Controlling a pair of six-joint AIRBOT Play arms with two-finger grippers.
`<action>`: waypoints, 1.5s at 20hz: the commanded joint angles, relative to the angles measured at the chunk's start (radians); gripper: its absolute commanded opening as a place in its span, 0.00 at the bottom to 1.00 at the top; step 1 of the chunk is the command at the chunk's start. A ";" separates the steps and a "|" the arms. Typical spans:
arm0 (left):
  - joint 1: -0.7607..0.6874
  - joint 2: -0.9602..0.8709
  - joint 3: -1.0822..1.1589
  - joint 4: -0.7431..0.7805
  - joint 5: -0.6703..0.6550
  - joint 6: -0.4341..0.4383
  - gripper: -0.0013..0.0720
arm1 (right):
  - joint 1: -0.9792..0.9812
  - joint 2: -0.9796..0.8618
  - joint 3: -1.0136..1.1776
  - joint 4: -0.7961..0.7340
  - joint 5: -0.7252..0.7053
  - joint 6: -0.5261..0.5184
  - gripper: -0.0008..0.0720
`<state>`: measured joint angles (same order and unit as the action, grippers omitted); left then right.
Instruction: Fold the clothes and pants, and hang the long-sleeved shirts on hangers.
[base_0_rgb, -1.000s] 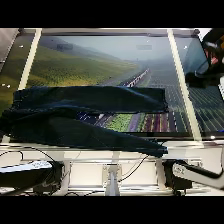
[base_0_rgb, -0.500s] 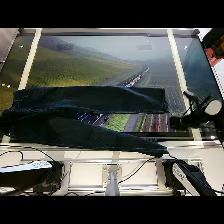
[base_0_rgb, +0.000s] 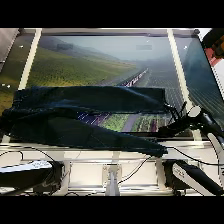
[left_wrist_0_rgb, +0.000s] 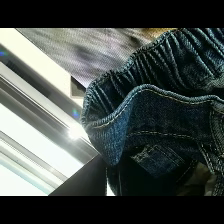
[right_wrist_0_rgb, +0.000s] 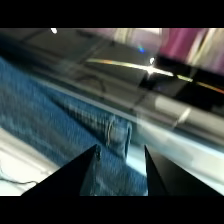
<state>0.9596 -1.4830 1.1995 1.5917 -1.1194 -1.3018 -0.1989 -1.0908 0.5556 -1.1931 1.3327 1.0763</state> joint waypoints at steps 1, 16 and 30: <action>0.000 -0.001 0.000 -0.006 0.001 0.000 0.08 | -0.001 -0.026 -0.005 0.020 -0.034 -0.021 0.47; 0.000 -0.001 0.000 -0.006 -0.003 0.000 0.08 | -0.001 -0.077 -0.059 0.104 -0.005 0.010 0.51; 0.000 -0.001 0.000 -0.006 -0.010 0.000 0.08 | 0.000 -0.145 -0.050 0.232 -0.141 0.003 0.05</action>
<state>0.9596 -1.4830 1.1995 1.5848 -1.1294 -1.3018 -0.1989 -1.2346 0.4995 -1.0191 1.2316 1.0847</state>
